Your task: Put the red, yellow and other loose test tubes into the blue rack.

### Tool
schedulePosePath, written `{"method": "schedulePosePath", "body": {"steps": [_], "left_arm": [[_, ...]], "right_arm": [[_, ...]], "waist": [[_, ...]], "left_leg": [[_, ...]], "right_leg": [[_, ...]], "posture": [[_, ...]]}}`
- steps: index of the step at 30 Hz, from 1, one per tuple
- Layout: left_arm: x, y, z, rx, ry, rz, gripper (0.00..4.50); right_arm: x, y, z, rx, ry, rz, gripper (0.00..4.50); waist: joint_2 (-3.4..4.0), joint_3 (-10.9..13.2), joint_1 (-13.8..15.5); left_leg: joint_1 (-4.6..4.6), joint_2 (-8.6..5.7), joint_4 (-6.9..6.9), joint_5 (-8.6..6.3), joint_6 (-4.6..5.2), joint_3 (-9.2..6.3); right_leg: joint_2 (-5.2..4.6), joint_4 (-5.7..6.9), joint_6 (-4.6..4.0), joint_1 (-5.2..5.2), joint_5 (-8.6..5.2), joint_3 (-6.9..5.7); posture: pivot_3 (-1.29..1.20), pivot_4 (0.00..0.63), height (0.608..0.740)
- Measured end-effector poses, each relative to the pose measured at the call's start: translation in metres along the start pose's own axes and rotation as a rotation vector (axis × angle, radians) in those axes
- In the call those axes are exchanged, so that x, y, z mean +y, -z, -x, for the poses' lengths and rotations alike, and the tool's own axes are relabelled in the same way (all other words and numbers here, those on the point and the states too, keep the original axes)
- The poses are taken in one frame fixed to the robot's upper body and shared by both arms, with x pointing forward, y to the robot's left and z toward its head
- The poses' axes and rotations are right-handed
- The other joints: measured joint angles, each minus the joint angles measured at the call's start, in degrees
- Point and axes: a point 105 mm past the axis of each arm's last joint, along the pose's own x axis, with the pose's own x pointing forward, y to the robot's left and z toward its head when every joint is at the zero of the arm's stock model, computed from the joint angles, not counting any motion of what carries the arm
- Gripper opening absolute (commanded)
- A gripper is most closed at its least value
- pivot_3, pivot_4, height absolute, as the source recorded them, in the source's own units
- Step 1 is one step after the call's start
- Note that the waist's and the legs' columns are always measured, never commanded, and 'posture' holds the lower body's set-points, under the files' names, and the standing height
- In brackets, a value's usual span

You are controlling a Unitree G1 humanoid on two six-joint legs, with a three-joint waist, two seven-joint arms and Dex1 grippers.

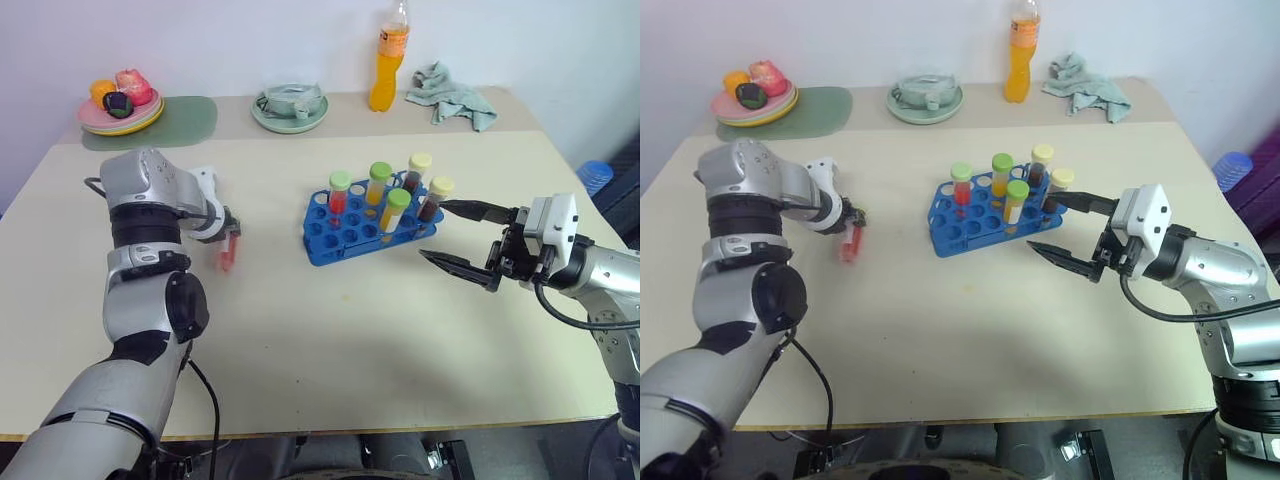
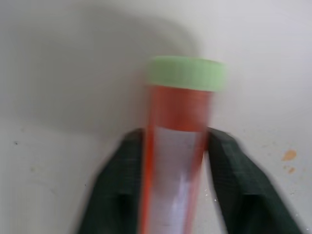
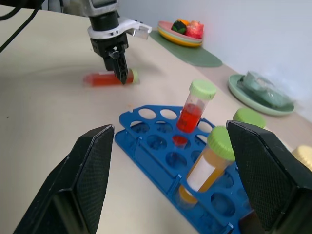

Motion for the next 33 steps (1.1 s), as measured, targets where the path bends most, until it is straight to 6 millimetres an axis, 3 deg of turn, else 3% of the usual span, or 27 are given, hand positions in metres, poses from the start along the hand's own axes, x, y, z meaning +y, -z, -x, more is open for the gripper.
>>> {"method": "schedulePosePath", "body": {"steps": [5,10,12,15,18,28,33], "left_arm": [[0.0,0.0,0.001,0.011,0.01,-0.015,0.77],[0.007,0.009,0.008,-0.102,0.171,-0.092,0.77],[-0.007,0.014,0.019,-0.182,0.311,-0.145,0.77],[-0.045,0.018,0.063,-0.413,0.768,-0.272,0.77],[-0.051,0.022,0.091,-0.646,0.862,-0.538,0.77],[-0.118,0.032,0.089,-0.884,1.158,-0.703,0.77],[-0.147,0.041,0.063,-0.866,1.233,-0.765,0.77]], "right_arm": [[0.0,0.001,0.0,0.005,0.003,-0.007,3.76],[0.003,0.004,0.0,0.017,0.001,-0.014,3.76],[0.003,0.005,-0.001,0.016,0.008,-0.015,3.76],[0.004,0.007,-0.003,0.005,0.022,-0.023,3.76],[0.004,0.011,-0.002,0.01,0.05,-0.035,3.76],[0.014,0.015,0.015,0.025,0.21,-0.074,3.76],[0.03,0.018,0.021,0.037,0.254,-0.134,3.76]], "waist": [[0.0,0.0,-0.01],[0.02,-0.01,-0.51],[0.01,-0.01,-0.34],[0.02,-0.01,0.0],[0.15,-0.09,0.04],[0.15,-0.09,1.86],[0.16,-0.11,1.4]], "left_leg": [[0.0,0.0,0.0,0.0,0.0,0.01],[0.0,0.03,-0.01,0.13,-0.18,0.08],[0.0,0.03,0.04,0.13,-0.17,0.08],[0.0,0.08,0.05,0.12,-0.22,0.09],[0.03,0.13,0.0,0.0,-0.16,0.15],[0.02,0.14,0.06,-0.03,0.14,0.09],[0.02,0.17,0.02,-0.03,0.18,0.17]], "right_leg": [[0.0,0.03,0.0,-0.02,0.0,0.03],[-0.03,0.07,-0.03,-0.09,0.01,0.21],[-0.02,0.06,-0.05,-0.08,0.02,0.21],[-0.05,0.02,-0.13,-0.04,0.06,0.19],[-0.05,-0.06,-0.2,-0.03,0.08,0.21],[-0.05,-0.18,-0.2,0.08,0.08,0.19],[-0.02,-0.17,-0.19,0.03,0.08,0.21]], "posture": [[0.0,0.15,0.74],[0.0,0.15,0.74],[0.0,0.15,0.74],[0.0,0.15,0.74],[0.0,0.15,0.74],[0.0,0.15,0.74],[0.0,0.15,0.74]]}}
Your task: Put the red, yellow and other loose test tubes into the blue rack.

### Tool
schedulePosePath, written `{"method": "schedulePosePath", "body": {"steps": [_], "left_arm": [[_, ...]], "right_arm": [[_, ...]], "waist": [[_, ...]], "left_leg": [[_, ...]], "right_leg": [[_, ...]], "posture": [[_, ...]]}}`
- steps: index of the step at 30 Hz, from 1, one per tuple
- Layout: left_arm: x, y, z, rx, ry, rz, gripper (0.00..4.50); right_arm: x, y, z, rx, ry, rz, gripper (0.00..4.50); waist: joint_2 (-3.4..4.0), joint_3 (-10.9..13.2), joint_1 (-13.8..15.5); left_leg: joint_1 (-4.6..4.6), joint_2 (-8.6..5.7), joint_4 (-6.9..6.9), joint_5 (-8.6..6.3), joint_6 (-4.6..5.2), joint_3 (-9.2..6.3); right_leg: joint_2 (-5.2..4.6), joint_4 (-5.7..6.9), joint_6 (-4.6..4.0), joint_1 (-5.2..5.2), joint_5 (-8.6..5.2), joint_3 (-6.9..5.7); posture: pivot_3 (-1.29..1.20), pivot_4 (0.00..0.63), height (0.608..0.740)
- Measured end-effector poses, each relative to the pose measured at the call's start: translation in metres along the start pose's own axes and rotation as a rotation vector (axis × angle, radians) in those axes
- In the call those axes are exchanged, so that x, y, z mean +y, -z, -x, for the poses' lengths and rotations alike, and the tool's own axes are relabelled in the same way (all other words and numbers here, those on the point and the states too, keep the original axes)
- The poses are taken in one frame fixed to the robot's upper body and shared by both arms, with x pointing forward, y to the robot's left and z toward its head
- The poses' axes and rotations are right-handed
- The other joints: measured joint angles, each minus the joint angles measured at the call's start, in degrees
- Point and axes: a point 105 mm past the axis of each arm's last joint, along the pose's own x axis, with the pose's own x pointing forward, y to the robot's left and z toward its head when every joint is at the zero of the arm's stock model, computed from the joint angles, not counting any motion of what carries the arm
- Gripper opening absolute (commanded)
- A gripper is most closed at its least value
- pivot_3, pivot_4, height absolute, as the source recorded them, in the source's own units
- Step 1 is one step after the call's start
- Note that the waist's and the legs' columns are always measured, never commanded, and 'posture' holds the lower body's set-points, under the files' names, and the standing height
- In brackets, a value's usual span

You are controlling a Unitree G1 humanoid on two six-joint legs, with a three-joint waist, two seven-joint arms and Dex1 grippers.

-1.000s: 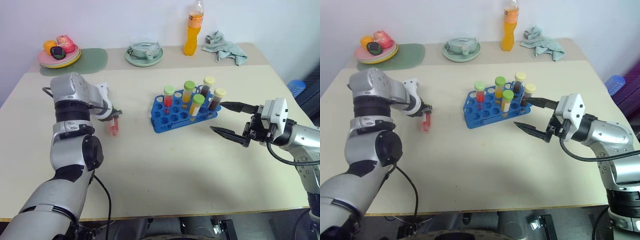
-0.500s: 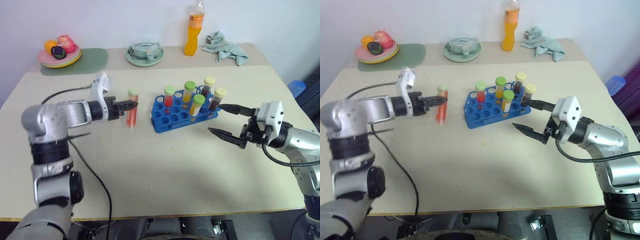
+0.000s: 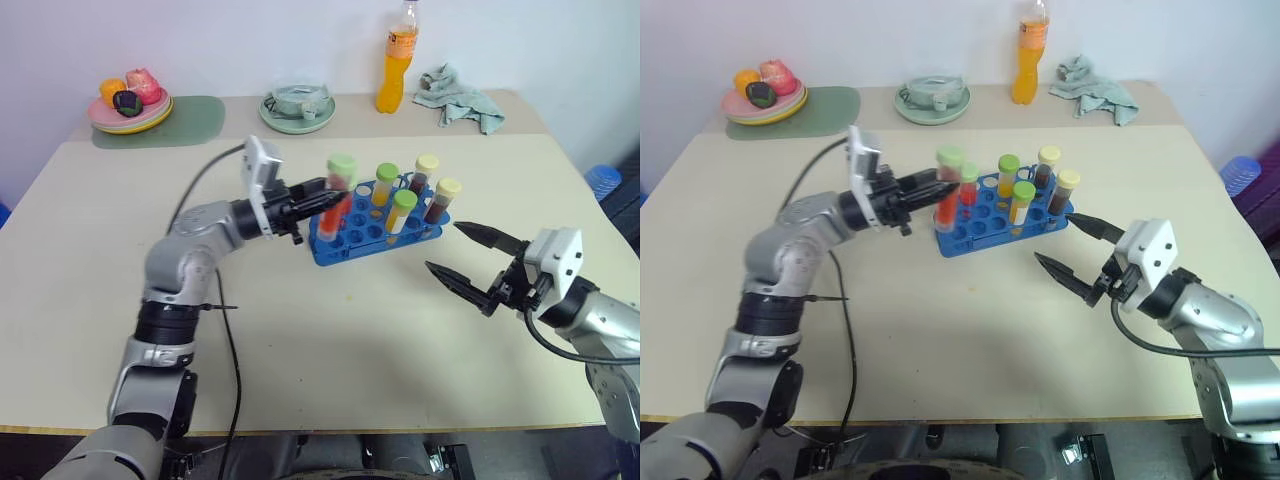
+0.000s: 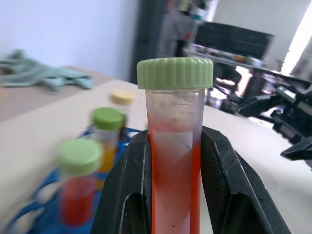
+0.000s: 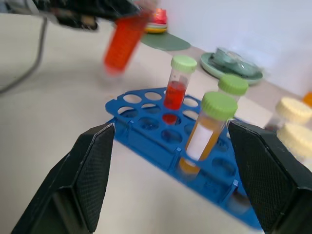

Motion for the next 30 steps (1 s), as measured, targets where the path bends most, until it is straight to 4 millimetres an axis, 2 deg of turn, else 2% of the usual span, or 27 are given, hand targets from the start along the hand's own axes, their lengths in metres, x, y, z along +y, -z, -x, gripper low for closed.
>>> {"method": "schedulePosePath", "body": {"steps": [4,8,13,19,30], "left_arm": [[0.003,0.027,-0.017,0.011,0.017,0.02,0.77],[0.005,0.03,-0.032,0.012,0.026,-0.041,0.77],[0.012,0.03,-0.04,0.011,0.007,-0.099,0.77],[0.02,0.036,-0.038,0.017,-0.03,-0.099,0.77],[0.019,0.037,-0.037,0.014,-0.022,-0.116,0.77]], "right_arm": [[0.012,0.001,0.003,-0.016,0.05,-0.04,3.76],[0.017,-0.004,0.004,-0.026,0.095,-0.038,3.76],[0.02,-0.003,0.007,-0.017,0.132,-0.043,3.76],[0.022,0.001,0.01,0.0,0.144,-0.051,3.76],[0.021,-0.002,0.011,-0.015,0.145,-0.037,3.76]], "waist": [[-0.05,0.03,0.08],[-0.04,0.02,0.17],[-0.05,0.02,0.14],[-0.06,0.02,0.09],[-0.06,0.02,0.05]], "left_leg": [[-0.01,0.02,0.02,0.0,0.01,0.0],[-0.01,0.02,0.04,0.0,0.02,-0.01],[0.0,0.02,0.03,0.0,0.02,-0.02],[0.0,0.02,0.04,0.0,0.03,-0.02],[0.02,0.02,0.04,0.01,0.03,-0.02]], "right_leg": [[0.01,0.0,0.01,-0.01,0.0,0.0],[0.02,0.0,0.01,0.01,0.0,-0.02],[0.04,0.0,0.02,0.02,0.0,-0.03],[0.06,0.01,0.03,0.02,0.0,-0.03],[0.07,0.02,0.03,0.03,0.01,-0.03]], "posture": [[0.0,0.15,0.74],[0.0,0.15,0.74],[0.0,0.15,0.74],[0.0,0.15,0.74],[0.0,0.15,0.74]]}}
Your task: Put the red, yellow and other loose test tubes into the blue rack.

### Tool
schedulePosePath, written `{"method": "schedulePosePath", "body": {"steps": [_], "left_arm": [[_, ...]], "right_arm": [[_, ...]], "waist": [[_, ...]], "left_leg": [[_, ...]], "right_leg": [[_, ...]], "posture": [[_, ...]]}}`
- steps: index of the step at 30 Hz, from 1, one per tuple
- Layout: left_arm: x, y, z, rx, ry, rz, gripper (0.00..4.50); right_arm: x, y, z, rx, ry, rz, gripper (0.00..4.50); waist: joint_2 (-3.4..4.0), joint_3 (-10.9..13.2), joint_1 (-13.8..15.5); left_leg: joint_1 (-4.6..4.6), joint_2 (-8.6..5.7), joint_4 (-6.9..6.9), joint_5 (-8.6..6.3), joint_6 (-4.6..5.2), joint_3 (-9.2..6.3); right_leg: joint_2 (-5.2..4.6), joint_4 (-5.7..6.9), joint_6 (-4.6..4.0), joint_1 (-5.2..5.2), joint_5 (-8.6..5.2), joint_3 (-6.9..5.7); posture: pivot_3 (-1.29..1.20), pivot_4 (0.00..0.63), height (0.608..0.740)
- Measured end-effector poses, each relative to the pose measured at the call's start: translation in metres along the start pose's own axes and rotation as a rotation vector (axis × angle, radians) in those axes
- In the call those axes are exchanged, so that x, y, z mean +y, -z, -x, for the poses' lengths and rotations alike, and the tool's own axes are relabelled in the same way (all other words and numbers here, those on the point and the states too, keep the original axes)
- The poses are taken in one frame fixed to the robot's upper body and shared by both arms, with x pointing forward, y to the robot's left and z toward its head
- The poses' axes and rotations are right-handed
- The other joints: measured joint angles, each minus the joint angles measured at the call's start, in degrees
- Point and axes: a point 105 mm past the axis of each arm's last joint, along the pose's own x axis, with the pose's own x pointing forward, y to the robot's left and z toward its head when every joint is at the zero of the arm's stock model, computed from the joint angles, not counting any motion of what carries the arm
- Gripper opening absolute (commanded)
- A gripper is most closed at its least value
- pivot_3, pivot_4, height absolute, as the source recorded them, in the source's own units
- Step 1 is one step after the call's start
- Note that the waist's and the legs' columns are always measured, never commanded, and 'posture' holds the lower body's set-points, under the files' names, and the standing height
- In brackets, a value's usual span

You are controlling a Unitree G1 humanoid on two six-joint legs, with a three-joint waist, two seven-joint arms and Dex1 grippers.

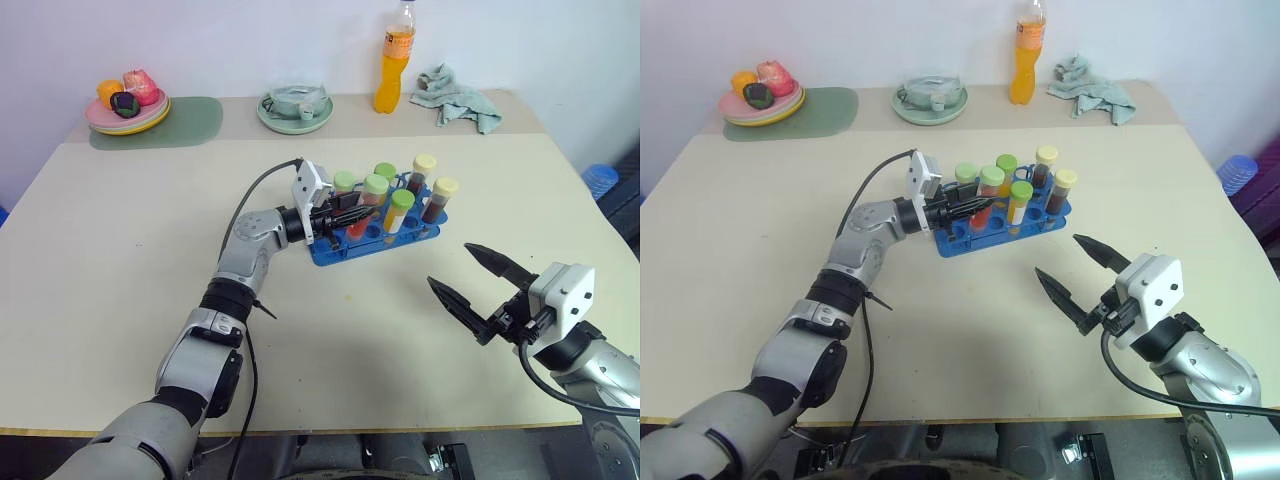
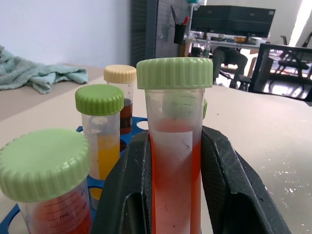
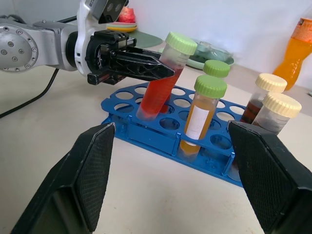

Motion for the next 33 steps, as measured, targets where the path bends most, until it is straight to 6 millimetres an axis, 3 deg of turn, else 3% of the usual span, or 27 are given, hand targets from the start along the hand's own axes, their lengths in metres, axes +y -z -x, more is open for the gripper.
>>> {"method": "schedulePosePath", "body": {"steps": [7,15,33], "left_arm": [[-0.002,0.004,-0.005,-0.019,-0.015,-0.009,0.77],[0.002,0.023,0.0,0.028,-0.081,0.037,4.46],[-0.003,0.013,0.004,-0.003,-0.069,-0.017,4.46]], "right_arm": [[-0.001,-0.003,-0.002,-0.011,-0.004,0.01,3.76],[-0.004,-0.002,-0.001,0.007,0.003,0.011,3.76],[-0.005,-0.007,-0.005,-0.011,-0.002,0.022,3.76]], "waist": [[-0.01,-0.02,0.11],[-0.03,-0.02,0.02],[-0.03,-0.02,0.05]], "left_leg": [[0.03,0.0,0.04,0.0,0.0,0.0],[0.03,0.0,0.04,0.0,0.0,-0.03],[0.03,0.0,0.05,0.0,0.01,-0.03]], "right_leg": [[0.0,0.0,0.0,0.07,0.0,-0.01],[0.01,0.02,0.02,0.03,0.01,-0.02],[0.01,0.01,0.02,0.05,0.01,-0.02]], "posture": [[0.0,0.15,0.74],[0.0,0.15,0.74],[0.0,0.15,0.74]]}}
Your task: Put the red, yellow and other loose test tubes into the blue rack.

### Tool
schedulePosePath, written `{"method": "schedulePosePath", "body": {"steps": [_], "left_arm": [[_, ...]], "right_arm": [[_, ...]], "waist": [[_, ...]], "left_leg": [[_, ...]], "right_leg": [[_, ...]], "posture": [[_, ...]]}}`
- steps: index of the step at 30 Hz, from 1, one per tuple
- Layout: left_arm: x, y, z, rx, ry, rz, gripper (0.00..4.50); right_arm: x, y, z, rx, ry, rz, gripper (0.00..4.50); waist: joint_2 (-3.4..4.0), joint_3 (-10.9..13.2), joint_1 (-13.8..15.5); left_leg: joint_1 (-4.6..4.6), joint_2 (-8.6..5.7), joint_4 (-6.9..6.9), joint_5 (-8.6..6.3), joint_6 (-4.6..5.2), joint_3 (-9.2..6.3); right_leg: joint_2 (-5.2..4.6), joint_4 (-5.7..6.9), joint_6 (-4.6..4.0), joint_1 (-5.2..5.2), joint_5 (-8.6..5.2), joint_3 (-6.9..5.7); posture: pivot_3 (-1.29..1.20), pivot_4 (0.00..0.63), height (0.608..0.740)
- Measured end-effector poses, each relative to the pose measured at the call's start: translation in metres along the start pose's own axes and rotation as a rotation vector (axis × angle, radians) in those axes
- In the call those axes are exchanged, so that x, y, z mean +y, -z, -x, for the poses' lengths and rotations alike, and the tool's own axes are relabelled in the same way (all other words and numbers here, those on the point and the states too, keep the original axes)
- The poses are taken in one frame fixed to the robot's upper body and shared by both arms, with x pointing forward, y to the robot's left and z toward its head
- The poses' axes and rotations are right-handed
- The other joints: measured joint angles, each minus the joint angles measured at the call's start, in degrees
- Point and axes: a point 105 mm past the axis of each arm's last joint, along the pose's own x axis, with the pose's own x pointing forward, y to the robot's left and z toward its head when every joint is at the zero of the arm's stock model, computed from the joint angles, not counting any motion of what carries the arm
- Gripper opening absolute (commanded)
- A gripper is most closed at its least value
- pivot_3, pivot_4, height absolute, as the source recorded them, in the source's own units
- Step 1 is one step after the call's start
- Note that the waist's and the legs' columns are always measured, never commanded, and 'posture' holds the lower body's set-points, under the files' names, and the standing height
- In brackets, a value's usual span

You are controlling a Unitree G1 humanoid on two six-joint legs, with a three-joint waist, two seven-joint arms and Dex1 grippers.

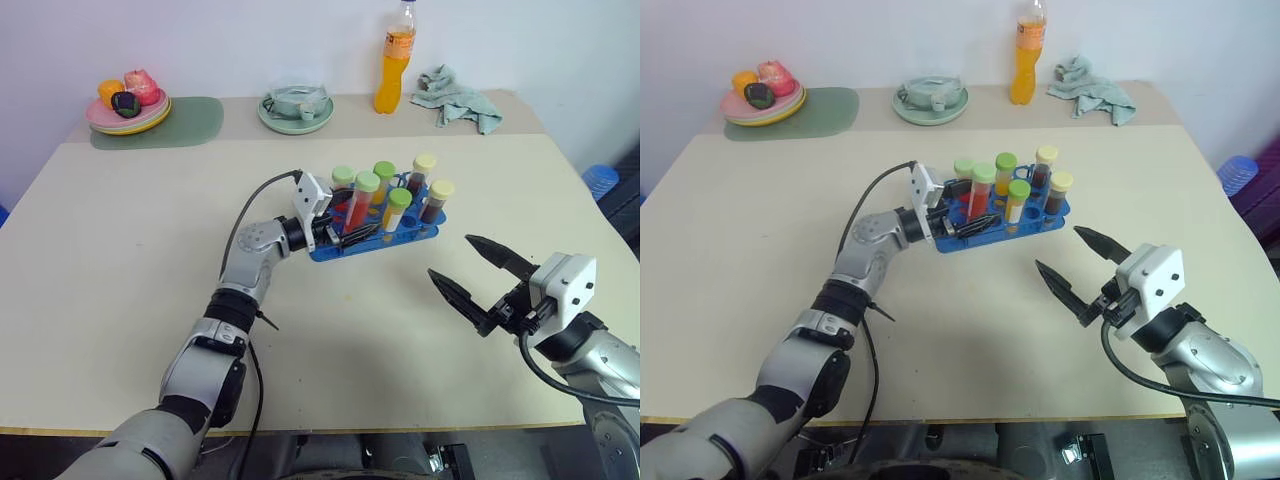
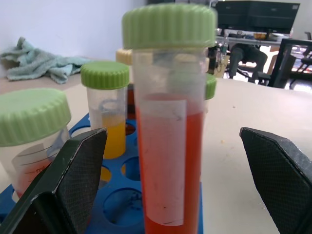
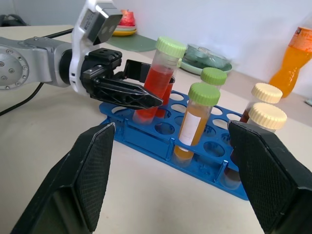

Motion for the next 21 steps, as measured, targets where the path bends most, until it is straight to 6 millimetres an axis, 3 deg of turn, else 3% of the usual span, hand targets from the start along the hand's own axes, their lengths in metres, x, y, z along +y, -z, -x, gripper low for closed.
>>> {"method": "schedulePosePath", "body": {"steps": [21], "left_arm": [[-0.0048,-0.0045,0.0047,-0.017,0.004,-0.034,4.46]], "right_arm": [[-0.0005,0.0011,-0.0003,0.003,-0.005,-0.001,3.76]], "waist": [[0.0,0.0,0.02]], "left_leg": [[0.0,0.0,0.0,0.0,0.0,0.0]], "right_leg": [[0.0,0.0,0.0,0.0,0.0,0.0]], "posture": [[0.0,0.15,0.74]]}}
